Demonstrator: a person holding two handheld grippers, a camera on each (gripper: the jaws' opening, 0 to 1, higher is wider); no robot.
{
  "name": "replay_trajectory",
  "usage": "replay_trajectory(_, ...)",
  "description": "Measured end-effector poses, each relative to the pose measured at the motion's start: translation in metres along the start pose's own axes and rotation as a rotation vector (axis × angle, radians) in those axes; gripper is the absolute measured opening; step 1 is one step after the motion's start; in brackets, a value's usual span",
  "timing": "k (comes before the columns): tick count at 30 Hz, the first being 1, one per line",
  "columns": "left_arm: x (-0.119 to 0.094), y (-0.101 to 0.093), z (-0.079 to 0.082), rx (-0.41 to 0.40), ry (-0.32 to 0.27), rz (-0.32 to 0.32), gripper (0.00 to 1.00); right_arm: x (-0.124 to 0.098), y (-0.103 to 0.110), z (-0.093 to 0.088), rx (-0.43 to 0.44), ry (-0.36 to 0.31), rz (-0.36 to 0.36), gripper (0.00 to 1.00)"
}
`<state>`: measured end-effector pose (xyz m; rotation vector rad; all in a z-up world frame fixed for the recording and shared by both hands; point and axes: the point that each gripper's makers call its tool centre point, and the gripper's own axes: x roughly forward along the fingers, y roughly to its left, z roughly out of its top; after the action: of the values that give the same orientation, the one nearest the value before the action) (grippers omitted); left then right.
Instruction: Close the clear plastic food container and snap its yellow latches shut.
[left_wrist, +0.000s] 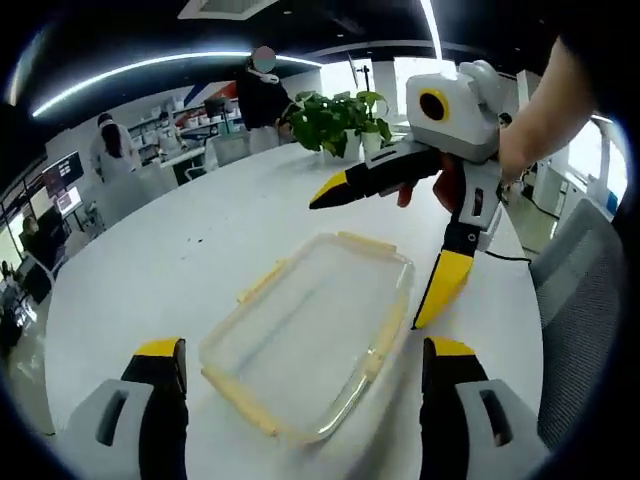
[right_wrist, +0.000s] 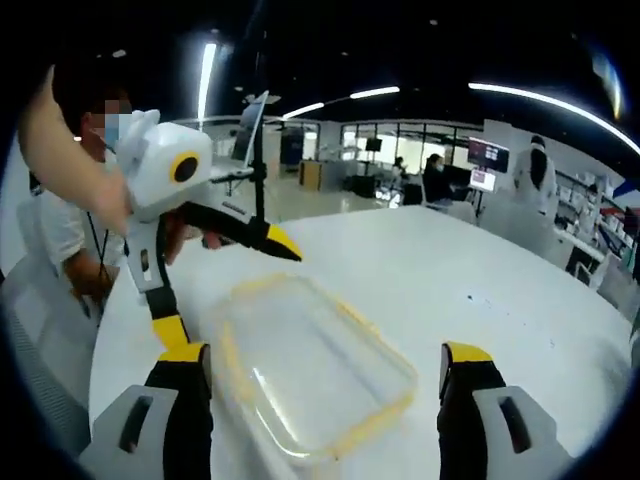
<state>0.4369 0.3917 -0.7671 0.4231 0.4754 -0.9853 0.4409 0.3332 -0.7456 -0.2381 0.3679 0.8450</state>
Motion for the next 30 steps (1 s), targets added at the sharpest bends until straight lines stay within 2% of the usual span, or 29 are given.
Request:
replay_trajectory(10, -0.008, -0.009, -0.002, -0.043, -0.032, 0.021, 0.99, -0.012, 0.006, -0.005, 0.046, -0.027, -0.033, 0.95)
replay_trajectory(17, -0.016, -0.004, 0.004, -0.098, -0.086, 0.080, 0.98, -0.021, 0.008, -0.005, 0.072, -0.044, -0.061, 0.94)
replay_trajectory(22, -0.021, -0.005, -0.001, -0.139, -0.079, 0.088, 0.99, -0.025, 0.010, -0.006, 0.076, -0.044, -0.067, 0.94)
replay_trajectory(27, -0.031, -0.004, 0.001, -0.143, -0.092, 0.099, 0.99, -0.030, 0.012, -0.002, 0.089, -0.063, -0.073, 0.94)
replay_trajectory(30, -0.033, -0.002, 0.001, -0.175, -0.108, 0.111, 0.99, -0.030, 0.015, -0.001, 0.095, -0.068, -0.071, 0.94)
